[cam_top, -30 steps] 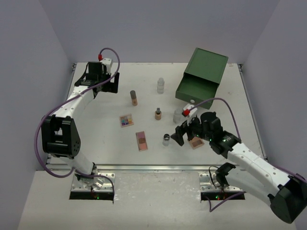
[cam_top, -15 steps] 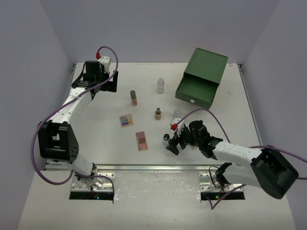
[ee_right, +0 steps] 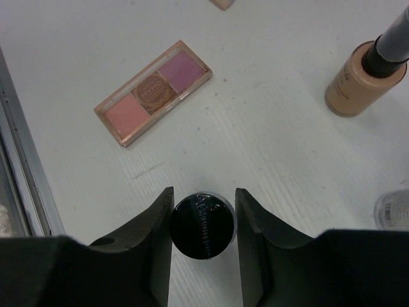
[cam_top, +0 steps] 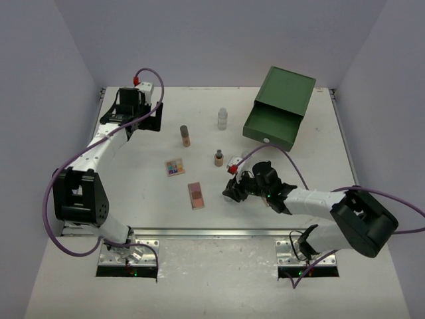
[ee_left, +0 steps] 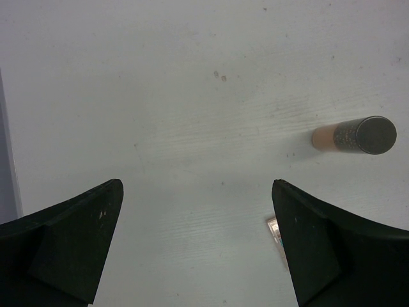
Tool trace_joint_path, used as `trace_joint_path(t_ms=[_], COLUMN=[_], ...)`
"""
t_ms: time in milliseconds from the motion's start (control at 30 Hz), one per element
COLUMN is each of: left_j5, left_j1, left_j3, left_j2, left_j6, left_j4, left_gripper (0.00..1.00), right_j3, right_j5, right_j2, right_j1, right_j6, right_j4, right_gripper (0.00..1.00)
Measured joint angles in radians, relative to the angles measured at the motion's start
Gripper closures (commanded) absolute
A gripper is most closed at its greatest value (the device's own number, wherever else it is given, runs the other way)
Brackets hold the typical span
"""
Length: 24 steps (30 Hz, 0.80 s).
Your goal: Organize the makeup
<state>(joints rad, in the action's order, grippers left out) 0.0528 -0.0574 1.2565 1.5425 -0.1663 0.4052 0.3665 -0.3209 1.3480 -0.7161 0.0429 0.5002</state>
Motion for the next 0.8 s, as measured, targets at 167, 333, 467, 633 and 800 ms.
trace_joint_path(t_ms=[167,333,467,633,800], left_j5=[0.007,0.007,0.005,-0.004,-0.006], left_j1=[0.0,0.0,0.0,0.0,0.0], left_j3=[-0.012,-0.014,-0.014,-0.013,-0.013], left_j2=[0.0,0.0,0.0,0.0,0.0], left_j6=[-0.006,-0.01,-0.009,-0.009,-0.009], left_j4=[0.0,0.002,0.003,0.004,0.007], left_gripper=[0.0,0.0,0.0,0.0,0.0], right_j3=[0.063,0.409,0.777,1.178,1.358], right_j5=[-0.027,-0.035,0.035,0.174,0.366], right_j2=[-0.083,-0.177,-0.204,-0.129,0.01], right_j1=[0.0,0.001,0.049,0.228,0.302], right_j6=[-0.004,0.03,0.078,0.142,0.114], right_j4=[-0.166,-0.498,-0.683,-0.923,-1.13], right_gripper=[1.0,1.0,1.0,1.0,1.0])
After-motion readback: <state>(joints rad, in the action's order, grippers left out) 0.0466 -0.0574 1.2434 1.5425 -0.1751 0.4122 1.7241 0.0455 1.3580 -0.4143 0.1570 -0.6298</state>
